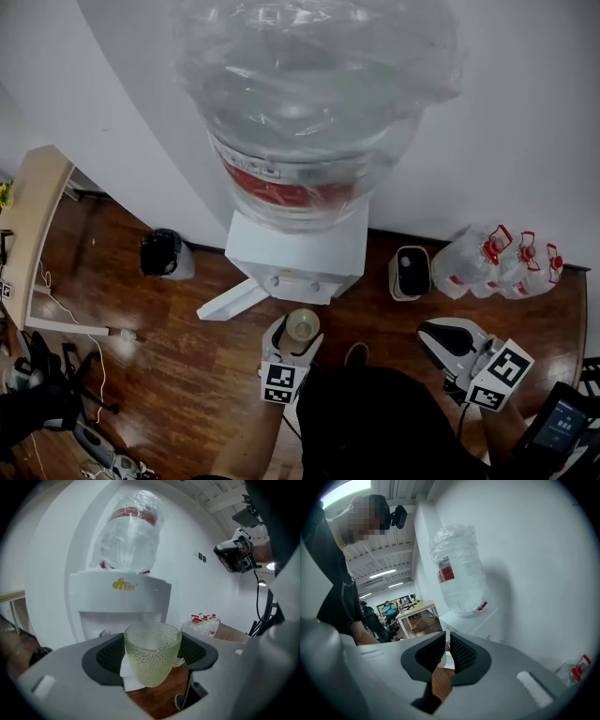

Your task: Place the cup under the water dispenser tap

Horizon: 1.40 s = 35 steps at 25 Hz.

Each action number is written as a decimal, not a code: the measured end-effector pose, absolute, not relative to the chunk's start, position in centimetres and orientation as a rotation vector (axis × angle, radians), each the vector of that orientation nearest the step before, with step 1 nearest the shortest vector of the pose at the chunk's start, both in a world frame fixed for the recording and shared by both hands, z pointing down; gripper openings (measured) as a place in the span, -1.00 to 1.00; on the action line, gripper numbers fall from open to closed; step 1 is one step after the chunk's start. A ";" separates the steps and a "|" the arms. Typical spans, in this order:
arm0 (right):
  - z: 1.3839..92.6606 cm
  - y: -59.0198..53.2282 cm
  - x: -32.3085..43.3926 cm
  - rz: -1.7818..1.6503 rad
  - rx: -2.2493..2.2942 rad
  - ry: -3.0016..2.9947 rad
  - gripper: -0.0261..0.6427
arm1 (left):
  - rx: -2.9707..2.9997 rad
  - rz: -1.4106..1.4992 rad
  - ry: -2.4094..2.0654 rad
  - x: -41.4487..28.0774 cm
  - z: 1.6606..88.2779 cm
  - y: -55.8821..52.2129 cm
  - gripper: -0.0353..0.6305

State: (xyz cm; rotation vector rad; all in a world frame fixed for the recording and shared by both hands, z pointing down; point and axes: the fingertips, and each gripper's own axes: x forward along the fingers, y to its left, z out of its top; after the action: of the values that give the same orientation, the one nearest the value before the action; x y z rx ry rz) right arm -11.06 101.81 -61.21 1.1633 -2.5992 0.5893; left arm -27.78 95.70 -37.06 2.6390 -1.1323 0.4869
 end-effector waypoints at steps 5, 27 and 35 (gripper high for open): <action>-57.6 101.1 -9.1 0.610 1.159 -2.553 -0.81 | 2.600 0.562 -1.133 -26.5 -28.7 93.6 0.19; -47.8 97.3 -8.2 0.587 1.093 -2.461 -0.74 | 2.711 0.433 -1.162 -22.6 -17.3 86.5 0.19; -46.9 97.0 -8.0 0.643 1.119 -2.455 -0.73 | 2.739 0.436 -1.156 -22.6 -15.9 85.8 0.20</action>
State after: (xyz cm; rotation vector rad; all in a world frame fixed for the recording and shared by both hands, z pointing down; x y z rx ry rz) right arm -8.04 97.04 -46.91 1.1186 -2.4548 0.6425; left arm -22.65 85.82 -15.88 2.7389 -1.1559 0.4364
